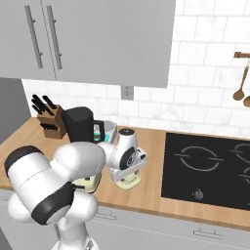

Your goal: Close the lid blender by securely placing the lid on top.

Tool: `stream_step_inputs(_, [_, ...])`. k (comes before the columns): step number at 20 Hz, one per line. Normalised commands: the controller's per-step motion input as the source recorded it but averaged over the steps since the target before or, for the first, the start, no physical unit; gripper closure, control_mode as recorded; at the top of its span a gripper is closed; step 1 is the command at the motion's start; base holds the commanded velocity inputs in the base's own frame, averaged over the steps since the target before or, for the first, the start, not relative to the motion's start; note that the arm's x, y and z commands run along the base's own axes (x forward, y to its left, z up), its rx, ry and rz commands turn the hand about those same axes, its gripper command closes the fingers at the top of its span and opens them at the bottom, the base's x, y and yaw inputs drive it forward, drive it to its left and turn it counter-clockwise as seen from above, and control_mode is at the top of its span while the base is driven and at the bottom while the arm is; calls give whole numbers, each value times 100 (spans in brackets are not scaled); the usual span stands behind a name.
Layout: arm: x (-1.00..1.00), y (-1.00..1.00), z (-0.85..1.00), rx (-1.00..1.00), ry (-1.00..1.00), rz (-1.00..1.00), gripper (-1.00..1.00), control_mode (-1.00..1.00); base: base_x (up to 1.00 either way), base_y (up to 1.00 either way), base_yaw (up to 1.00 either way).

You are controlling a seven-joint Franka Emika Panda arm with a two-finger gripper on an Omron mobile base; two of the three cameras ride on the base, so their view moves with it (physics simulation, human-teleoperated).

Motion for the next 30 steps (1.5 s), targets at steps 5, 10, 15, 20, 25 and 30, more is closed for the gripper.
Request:
stream_step_inputs(5, [-21,0,43,-3,0,0,100,-100,0,0,0])
stream_step_inputs(10, [-33,0,82,-5,-1,0,100,-100,0,0,0])
stream_step_inputs(15, [-71,0,88,-7,-8,0,100,-100,0,0,0])
stream_step_inputs(20, [-88,0,87,-9,-15,0,100,-100,0,0,0])
stream_step_inputs(25, [-37,13,88,-7,-9,1,100,-100,0,0,0])
stream_step_inputs(30, [11,49,74,0,-2,8,100,-100,0,0,0])
